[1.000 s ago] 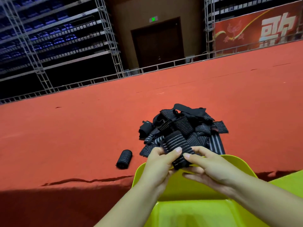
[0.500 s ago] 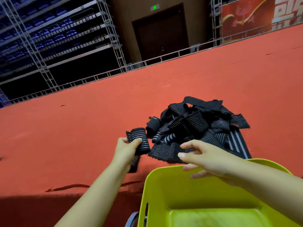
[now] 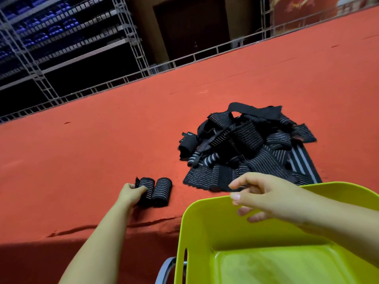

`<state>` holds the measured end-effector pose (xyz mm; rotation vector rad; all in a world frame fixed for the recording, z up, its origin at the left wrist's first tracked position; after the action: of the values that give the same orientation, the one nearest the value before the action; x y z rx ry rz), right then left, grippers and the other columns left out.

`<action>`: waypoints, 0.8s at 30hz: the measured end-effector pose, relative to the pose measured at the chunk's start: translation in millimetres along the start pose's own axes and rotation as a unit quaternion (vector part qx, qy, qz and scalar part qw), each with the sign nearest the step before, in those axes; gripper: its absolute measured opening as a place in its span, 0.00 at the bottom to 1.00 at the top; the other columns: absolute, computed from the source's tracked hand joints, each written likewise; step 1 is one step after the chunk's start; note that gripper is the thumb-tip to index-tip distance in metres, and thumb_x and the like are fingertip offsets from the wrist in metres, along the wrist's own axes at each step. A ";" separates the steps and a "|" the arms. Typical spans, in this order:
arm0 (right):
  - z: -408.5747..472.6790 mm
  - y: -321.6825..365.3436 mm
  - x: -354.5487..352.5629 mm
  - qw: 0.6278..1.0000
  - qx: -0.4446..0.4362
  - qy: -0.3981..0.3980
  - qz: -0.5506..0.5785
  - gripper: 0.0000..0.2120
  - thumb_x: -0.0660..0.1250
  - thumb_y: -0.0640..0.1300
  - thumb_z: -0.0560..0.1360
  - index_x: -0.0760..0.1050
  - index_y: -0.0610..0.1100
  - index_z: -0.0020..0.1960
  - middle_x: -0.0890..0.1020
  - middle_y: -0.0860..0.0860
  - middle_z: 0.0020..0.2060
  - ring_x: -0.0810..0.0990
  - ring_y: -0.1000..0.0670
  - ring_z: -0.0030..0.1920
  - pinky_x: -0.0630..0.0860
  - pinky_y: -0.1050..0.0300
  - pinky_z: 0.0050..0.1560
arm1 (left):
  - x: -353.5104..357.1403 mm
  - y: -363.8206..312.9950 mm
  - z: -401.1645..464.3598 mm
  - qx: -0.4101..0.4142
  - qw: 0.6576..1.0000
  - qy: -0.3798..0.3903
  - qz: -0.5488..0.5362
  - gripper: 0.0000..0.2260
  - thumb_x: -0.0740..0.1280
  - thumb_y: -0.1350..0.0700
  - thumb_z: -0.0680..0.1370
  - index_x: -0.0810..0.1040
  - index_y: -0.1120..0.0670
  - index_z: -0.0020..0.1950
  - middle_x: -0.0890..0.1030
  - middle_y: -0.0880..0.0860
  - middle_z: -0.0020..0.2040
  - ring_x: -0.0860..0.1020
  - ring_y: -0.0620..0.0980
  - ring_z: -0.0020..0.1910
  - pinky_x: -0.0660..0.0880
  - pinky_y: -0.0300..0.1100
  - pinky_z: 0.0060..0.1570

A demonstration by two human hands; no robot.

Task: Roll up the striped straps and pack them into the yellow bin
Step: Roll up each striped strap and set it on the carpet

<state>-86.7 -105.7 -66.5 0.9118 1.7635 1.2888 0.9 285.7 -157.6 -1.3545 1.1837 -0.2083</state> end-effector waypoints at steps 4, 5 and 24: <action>0.5 0.4 2.5 1.000 0.002 0.000 0.000 0.07 0.68 0.43 0.75 0.76 0.47 0.53 0.84 0.47 0.43 0.84 0.53 0.41 0.81 0.51 0.48 | 4.3 4.0 -3.9 -0.030 0.997 0.064 -0.035 0.07 0.68 0.59 0.78 0.72 0.58 0.53 0.77 0.57 0.41 0.76 0.53 0.37 0.74 0.42 0.35; 0.3 0.5 3.5 1.000 0.002 0.003 -0.001 0.07 0.68 0.43 0.75 0.76 0.47 0.53 0.83 0.48 0.42 0.84 0.53 0.41 0.81 0.51 0.48 | 3.7 5.0 -2.9 -0.033 0.996 0.073 -0.045 0.07 0.68 0.59 0.78 0.73 0.58 0.54 0.77 0.57 0.41 0.76 0.53 0.37 0.74 0.42 0.35; -28.7 3.8 -79.8 0.995 -0.011 -0.099 0.019 0.03 0.65 0.40 0.77 0.78 0.43 0.49 0.84 0.47 0.42 0.83 0.54 0.38 0.79 0.57 0.45 | 80.9 -192.9 -163.5 0.425 0.892 0.024 0.154 0.12 0.71 0.52 0.76 0.79 0.56 0.56 0.81 0.52 0.53 0.78 0.51 0.53 0.73 0.45 0.55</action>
<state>-74.8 -186.7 -44.1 1.0289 1.5821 1.1948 11.6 68.0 -6.1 -0.3894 1.1256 -0.4674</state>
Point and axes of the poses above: each hand's wrist, its own z-axis towards the middle knuckle, its own x-axis out of the palm, y = z × x, the point moved 5 cm from there along z, towards the middle knuckle
